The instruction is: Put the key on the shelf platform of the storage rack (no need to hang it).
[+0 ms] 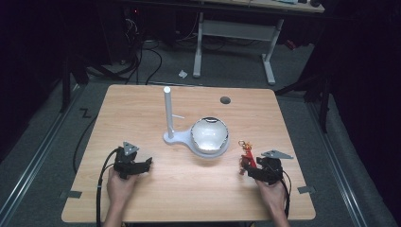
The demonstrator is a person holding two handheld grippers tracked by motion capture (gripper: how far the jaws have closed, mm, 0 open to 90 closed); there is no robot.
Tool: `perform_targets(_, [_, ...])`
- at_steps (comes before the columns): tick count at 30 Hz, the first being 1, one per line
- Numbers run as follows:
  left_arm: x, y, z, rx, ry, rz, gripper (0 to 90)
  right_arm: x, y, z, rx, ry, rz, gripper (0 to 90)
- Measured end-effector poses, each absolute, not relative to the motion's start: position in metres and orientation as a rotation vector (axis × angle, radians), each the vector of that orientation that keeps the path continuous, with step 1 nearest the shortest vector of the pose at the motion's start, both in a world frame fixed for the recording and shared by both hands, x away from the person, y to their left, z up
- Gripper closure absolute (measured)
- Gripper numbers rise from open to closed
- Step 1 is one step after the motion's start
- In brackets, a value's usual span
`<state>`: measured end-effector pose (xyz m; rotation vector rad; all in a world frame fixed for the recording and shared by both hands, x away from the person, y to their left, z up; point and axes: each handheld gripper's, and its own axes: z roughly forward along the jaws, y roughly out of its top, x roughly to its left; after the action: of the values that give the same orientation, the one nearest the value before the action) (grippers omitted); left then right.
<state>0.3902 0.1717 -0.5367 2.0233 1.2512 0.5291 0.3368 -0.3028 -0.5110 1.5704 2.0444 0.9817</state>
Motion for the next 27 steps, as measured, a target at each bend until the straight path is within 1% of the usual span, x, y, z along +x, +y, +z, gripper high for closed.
perform_targets(6, [0.39,0.172,-0.537,2.023,1.251,0.529,20.6,0.347,-0.303,-0.519,1.619,2.048,0.978,31.3])
perform_targets(14, [0.39,0.172,-0.537,2.023,1.251,0.529,20.5,0.353,-0.3,-0.524,1.634,2.051,0.973,32.2])
perform_targets(18, [0.39,0.172,-0.537,2.023,1.251,0.529,20.6,0.354,-0.299,-0.524,1.627,2.052,0.953,36.1])
perform_targets(20, [0.39,0.172,-0.537,2.023,1.251,0.529,20.5,0.355,-0.3,-0.524,1.612,2.054,0.942,40.8])
perform_targets(22, [0.39,0.172,-0.537,2.023,1.251,0.529,20.6,0.354,-0.301,-0.523,1.597,2.053,0.913,48.5])
perform_targets(27, [0.39,0.172,-0.537,2.023,1.251,0.529,20.6,0.355,-0.304,-0.523,1.582,2.055,0.902,53.4])
